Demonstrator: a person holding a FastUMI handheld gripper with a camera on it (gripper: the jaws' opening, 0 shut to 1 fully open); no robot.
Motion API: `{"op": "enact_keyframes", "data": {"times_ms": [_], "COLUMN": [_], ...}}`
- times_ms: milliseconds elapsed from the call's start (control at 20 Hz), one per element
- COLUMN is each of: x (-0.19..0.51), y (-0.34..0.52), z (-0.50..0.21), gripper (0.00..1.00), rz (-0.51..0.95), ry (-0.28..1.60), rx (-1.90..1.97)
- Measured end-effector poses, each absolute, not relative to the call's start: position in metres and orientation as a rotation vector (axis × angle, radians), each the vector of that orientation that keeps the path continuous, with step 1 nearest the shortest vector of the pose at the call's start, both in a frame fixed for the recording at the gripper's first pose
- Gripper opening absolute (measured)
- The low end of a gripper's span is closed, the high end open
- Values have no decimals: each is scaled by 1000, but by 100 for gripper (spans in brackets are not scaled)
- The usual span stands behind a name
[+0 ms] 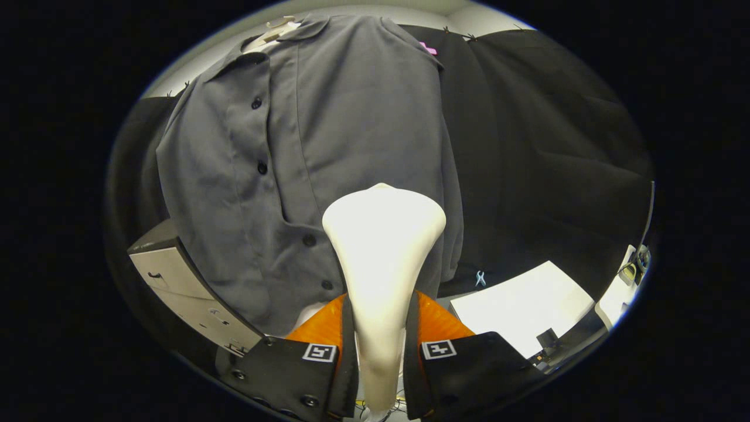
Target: Iron the clothes twice with a garment steamer, once on the left side and once on the right side.
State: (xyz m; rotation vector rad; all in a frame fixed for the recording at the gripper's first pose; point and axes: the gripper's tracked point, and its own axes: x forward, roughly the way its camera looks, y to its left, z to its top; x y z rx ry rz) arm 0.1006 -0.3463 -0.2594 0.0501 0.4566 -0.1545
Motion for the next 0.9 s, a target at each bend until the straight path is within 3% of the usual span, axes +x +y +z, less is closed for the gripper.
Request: {"op": "enact_keyframes", "data": {"times_ms": [900], "x": [111], "y": [-282], "z": [-121], "gripper": [39], "rz": [-121], "ry": [265], "rx": [-42]}}
